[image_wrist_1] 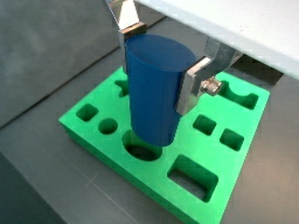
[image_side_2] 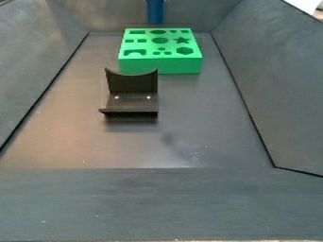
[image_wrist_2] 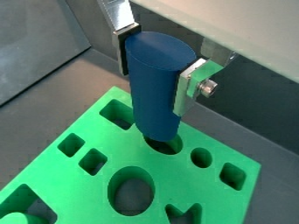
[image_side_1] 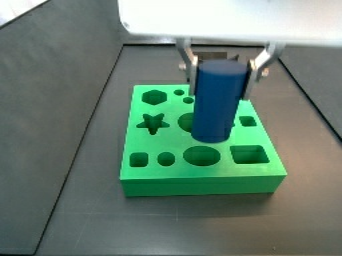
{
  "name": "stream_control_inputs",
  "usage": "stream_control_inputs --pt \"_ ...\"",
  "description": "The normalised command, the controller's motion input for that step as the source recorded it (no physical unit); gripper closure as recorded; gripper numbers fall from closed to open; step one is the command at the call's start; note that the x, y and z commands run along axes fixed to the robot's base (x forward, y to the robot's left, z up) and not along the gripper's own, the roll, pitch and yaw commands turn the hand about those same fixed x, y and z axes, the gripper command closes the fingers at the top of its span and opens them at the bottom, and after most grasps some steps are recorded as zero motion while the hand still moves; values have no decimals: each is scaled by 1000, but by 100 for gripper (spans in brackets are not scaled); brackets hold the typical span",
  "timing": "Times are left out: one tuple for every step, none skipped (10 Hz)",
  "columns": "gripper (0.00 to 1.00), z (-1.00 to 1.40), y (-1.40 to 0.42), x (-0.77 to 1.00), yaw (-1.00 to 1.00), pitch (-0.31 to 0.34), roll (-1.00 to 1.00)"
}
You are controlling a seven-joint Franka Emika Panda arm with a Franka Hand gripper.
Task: Pick up the oval object. Move up. Move to above the board. Insert the oval object.
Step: Insert the oval object.
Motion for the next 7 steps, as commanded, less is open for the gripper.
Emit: stream_control_inputs --pt "100 -403 -43 157 0 0 6" --pt "100 -426 -57 20 0 -9 10" --pt "100 -429 -69 0 0 0 19" --pt "100 -449 -106 -54 20 0 67" --pt "100 -417 -100 -111 31 0 49" --pt "100 -366 -66 -223 54 0 19" --pt "100 -340 -43 -94 103 -3 0"
